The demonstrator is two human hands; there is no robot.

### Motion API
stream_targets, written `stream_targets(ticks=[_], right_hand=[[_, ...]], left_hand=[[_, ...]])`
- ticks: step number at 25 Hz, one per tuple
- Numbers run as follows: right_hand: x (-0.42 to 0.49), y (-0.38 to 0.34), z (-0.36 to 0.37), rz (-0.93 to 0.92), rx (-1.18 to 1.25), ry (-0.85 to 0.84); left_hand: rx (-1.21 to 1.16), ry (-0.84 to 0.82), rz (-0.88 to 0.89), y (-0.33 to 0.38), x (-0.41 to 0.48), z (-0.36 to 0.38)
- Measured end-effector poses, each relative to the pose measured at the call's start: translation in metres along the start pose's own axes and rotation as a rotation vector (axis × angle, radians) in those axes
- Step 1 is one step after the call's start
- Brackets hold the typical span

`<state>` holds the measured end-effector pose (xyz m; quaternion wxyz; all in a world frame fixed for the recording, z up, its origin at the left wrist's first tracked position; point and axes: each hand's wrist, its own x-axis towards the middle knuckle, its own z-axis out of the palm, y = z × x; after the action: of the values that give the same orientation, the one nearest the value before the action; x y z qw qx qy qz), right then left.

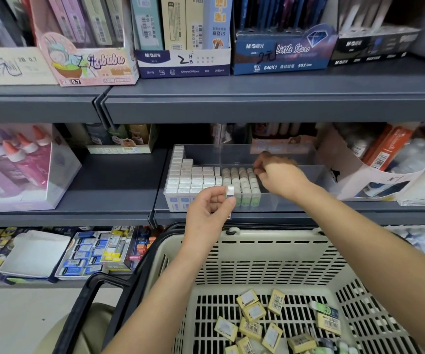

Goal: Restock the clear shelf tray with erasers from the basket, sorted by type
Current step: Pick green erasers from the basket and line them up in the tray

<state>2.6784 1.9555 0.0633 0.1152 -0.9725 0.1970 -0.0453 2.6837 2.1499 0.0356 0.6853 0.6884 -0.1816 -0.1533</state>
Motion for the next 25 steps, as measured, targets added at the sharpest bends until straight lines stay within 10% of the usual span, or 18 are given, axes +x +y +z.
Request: stream_targets(ticks=[15, 25], right_hand=[[-0.087, 0.003, -0.026, -0.189, 0.592, -0.048], [-0.059, 0.023, -0.031, -0.072, 0.224, 0.135]], left_hand=[[0.148, -0.196, 0.073, 0.009, -0.011, 0.021], [0.599, 0.343, 0.143, 0.001, 0.004, -0.024]])
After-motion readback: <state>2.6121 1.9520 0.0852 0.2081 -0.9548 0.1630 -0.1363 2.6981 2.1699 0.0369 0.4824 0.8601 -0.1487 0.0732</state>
